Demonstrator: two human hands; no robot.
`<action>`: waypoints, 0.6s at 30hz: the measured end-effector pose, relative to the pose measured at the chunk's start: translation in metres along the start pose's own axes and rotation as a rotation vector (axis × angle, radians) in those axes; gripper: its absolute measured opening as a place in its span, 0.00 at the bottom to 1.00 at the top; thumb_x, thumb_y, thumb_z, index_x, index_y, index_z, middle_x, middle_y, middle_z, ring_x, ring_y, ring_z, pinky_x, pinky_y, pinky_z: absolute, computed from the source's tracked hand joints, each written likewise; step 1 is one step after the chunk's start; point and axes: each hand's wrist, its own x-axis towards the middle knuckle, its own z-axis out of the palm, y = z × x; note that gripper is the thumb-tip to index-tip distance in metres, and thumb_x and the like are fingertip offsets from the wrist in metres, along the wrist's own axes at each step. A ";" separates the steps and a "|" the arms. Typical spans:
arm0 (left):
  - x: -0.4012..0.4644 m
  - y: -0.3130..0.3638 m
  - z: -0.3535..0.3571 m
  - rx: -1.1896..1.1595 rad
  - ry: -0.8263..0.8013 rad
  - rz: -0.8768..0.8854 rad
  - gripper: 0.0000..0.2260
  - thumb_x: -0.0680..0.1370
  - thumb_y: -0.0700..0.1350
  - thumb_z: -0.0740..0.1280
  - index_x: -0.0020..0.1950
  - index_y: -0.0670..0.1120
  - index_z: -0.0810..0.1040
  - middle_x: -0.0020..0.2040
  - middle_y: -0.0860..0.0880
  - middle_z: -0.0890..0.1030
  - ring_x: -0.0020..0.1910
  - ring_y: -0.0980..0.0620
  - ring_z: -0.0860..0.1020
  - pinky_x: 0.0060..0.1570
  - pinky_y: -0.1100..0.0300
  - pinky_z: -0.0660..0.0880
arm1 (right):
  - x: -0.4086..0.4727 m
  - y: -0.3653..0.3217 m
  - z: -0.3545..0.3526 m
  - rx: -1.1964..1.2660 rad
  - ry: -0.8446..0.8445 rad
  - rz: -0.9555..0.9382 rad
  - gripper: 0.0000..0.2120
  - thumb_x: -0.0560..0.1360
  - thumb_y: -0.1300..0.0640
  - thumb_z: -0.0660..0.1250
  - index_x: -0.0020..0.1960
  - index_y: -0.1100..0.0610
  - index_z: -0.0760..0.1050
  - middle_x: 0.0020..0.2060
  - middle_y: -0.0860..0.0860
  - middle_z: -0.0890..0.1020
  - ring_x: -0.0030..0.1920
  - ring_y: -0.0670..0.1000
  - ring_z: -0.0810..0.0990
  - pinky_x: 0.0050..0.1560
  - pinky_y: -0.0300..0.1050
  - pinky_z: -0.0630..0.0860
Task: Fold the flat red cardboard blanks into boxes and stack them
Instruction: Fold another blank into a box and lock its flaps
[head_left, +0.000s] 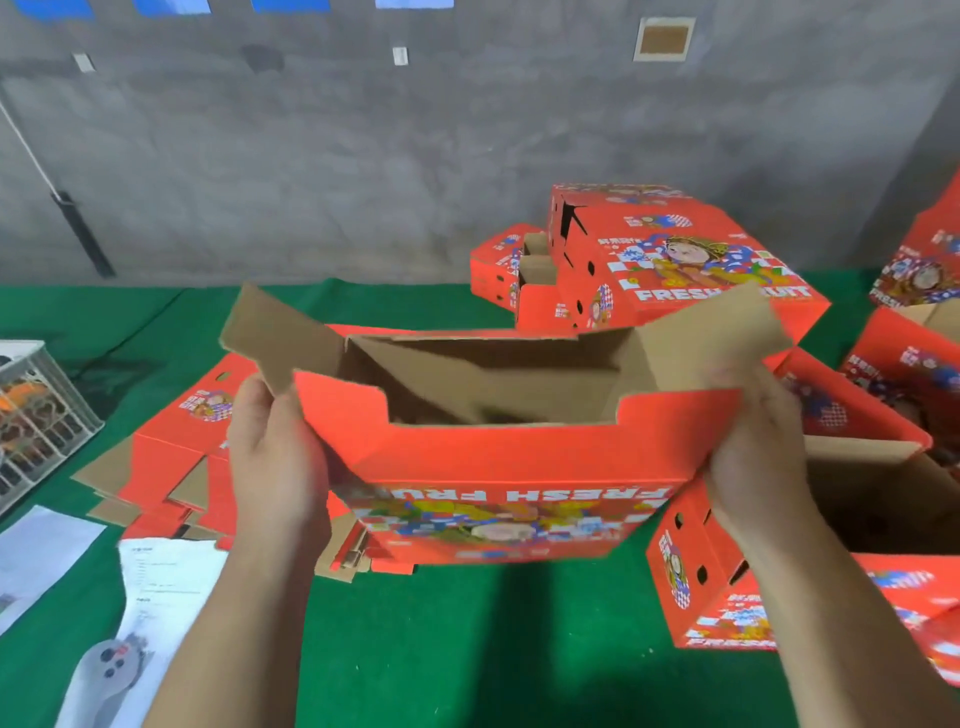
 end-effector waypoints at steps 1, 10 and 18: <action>-0.003 -0.009 0.004 0.037 -0.005 -0.017 0.09 0.78 0.42 0.62 0.40 0.53 0.77 0.30 0.56 0.76 0.26 0.58 0.72 0.25 0.66 0.68 | 0.000 0.007 -0.004 -0.094 0.004 0.058 0.10 0.74 0.54 0.63 0.36 0.50 0.80 0.29 0.42 0.77 0.32 0.42 0.73 0.33 0.37 0.70; -0.041 -0.068 0.045 0.076 -0.058 -0.162 0.09 0.84 0.45 0.61 0.44 0.52 0.75 0.24 0.51 0.70 0.19 0.48 0.69 0.23 0.50 0.74 | -0.016 0.044 -0.042 -0.374 0.245 0.298 0.17 0.77 0.34 0.60 0.52 0.44 0.79 0.46 0.49 0.85 0.46 0.52 0.84 0.49 0.53 0.79; -0.044 -0.122 0.026 0.411 0.008 -0.060 0.11 0.85 0.44 0.61 0.66 0.49 0.76 0.57 0.45 0.82 0.59 0.41 0.79 0.62 0.41 0.74 | -0.026 0.068 -0.039 -0.416 0.169 0.327 0.41 0.79 0.66 0.63 0.80 0.42 0.44 0.54 0.45 0.78 0.45 0.31 0.81 0.45 0.32 0.77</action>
